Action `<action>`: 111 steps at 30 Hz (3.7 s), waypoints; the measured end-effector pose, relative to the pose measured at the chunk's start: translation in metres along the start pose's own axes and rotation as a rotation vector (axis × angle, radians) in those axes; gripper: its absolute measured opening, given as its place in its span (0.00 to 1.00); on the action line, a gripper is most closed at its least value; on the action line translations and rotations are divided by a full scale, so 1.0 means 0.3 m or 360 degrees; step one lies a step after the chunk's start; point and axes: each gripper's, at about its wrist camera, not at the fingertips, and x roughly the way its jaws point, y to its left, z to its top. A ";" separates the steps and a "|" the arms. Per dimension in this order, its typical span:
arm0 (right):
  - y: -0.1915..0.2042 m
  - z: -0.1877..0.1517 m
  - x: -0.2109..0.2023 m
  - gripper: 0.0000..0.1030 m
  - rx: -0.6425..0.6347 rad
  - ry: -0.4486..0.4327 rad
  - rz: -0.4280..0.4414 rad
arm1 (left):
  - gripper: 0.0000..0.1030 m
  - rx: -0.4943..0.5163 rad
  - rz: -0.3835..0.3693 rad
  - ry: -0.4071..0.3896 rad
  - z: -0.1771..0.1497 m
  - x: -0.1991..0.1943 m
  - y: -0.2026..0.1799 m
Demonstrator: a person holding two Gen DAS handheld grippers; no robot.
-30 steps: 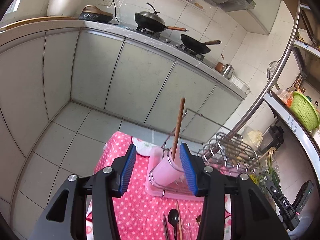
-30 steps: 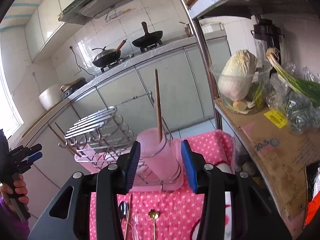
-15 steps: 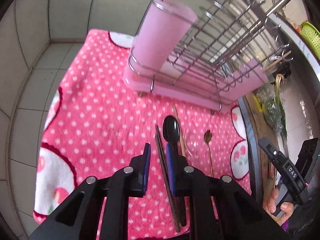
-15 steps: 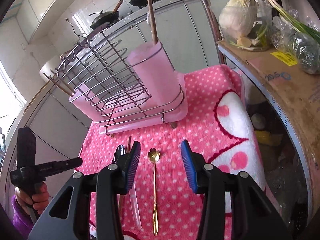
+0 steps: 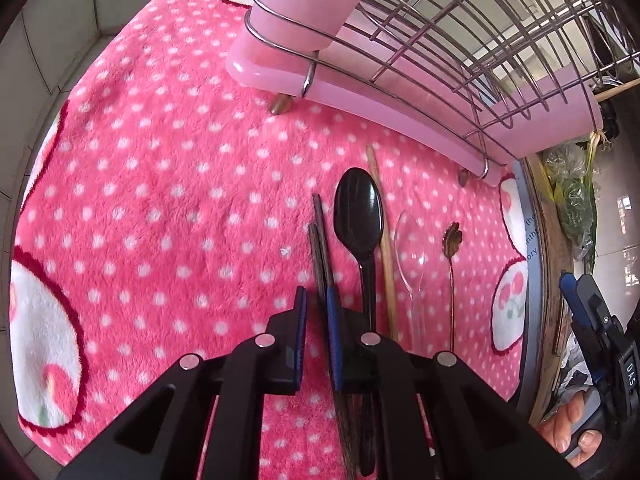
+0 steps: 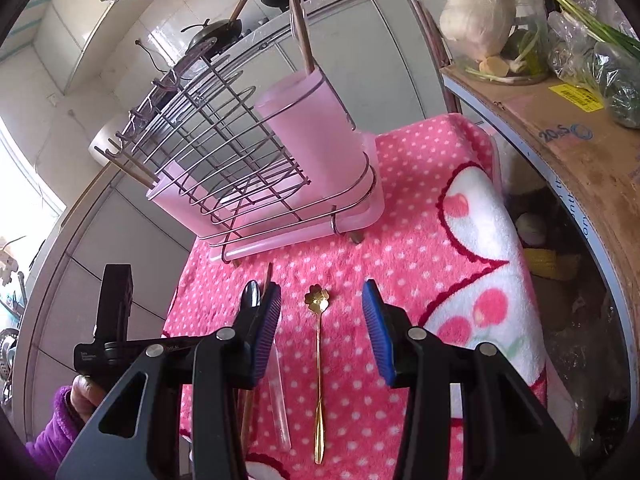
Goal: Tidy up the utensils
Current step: 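Lower the left tool onto a dark chopstick while the right tool approaches the gold spoon, then close the left tool on the dark chopstick while the right tool closes on the gold spoon, then lift the dark chopstick with the left tool while the right tool carries the gold spoon over the pink cup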
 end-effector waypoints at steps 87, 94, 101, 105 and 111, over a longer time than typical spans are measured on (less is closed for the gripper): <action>0.196 0.110 -0.094 0.26 -0.0224 -0.0256 0.0099 | 0.04 0.0238 -0.0306 -0.1068 -0.010 -0.647 0.041; 0.238 0.155 -0.139 0.26 -0.0274 -0.0274 0.0088 | 0.04 0.0255 -0.0312 -0.1106 0.008 -0.674 0.025; 0.281 0.214 -0.179 0.26 -0.0306 -0.0274 0.0074 | 0.04 0.0270 -0.0311 -0.1169 0.047 -0.719 0.005; 0.314 0.266 -0.210 0.26 -0.0325 -0.0295 0.0083 | 0.04 0.0282 -0.0312 -0.1225 0.080 -0.751 -0.016; 0.372 0.392 -0.270 0.26 -0.0369 -0.0377 0.0086 | 0.04 0.0343 -0.0299 -0.1381 0.153 -0.834 -0.079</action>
